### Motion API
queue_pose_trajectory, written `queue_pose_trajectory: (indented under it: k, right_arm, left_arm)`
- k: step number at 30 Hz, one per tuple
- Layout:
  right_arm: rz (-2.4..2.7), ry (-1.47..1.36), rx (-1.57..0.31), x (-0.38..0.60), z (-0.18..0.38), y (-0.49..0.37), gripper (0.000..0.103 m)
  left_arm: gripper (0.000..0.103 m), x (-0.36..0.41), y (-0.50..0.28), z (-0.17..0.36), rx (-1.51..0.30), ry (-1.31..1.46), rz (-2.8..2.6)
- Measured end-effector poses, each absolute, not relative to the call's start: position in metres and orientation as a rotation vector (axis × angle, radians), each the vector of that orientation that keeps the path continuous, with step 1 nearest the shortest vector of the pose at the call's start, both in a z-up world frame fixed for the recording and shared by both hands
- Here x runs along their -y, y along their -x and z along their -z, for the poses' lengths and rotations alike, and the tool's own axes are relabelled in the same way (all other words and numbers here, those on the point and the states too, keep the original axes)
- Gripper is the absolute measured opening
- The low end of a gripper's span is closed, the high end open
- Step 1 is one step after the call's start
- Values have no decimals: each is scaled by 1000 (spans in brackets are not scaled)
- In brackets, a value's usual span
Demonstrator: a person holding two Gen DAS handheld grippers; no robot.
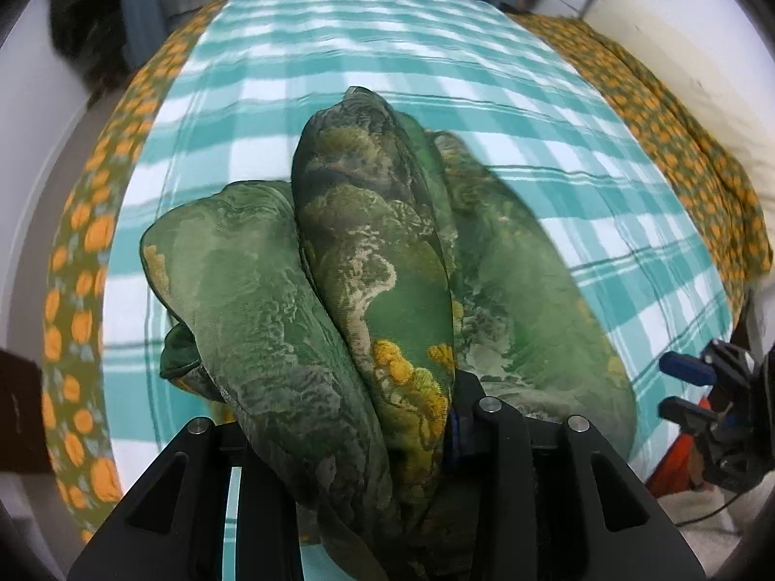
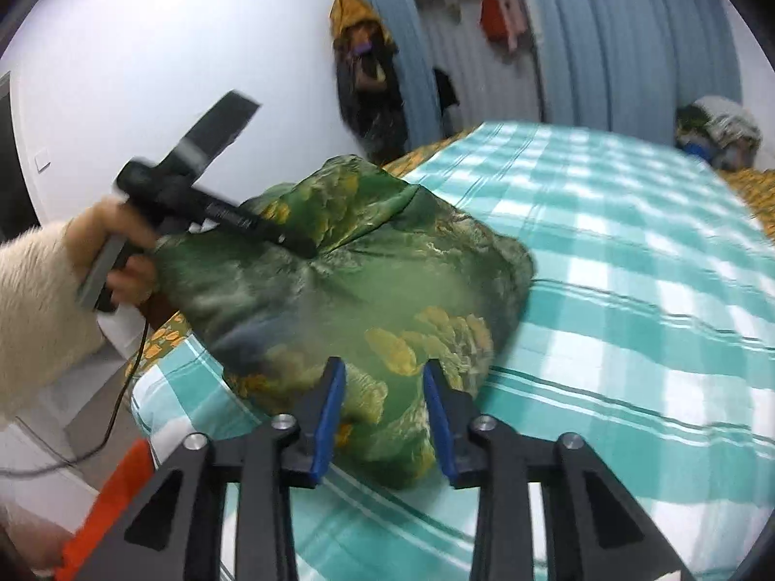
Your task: Fold large clothes
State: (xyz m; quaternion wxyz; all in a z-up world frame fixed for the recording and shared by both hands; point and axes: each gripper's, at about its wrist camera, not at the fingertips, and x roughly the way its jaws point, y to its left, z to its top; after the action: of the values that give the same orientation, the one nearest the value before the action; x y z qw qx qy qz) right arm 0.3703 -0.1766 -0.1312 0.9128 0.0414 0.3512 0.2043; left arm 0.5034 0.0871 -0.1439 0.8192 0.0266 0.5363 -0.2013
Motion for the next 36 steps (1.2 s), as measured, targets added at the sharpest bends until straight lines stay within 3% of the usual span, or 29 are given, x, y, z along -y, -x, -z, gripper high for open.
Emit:
queue_pose_trajectory:
  k: [8,17,26,32,36]
  right_arm:
    - [-440,-62,-923,137,200,-420,28]
    - [-405,-78,-957,126,237,-423,28]
    - [-444,-49,-1013,126,212,-436,28]
    - [-366,-81,-1002,125,177,-509,31]
    - [-367,-193,-1039,112,191,-561,31]
  left_arm:
    - [41,-140,-507,215,-1207,94,397]
    - [47,-175,-507,271,-1203,359,419]
    - [49,-175,-501,268,-1173,358,426]
    - [49,-177,-498,270,-1148,385,422]
    - [50,-182,-490,272,-1137,389,416]
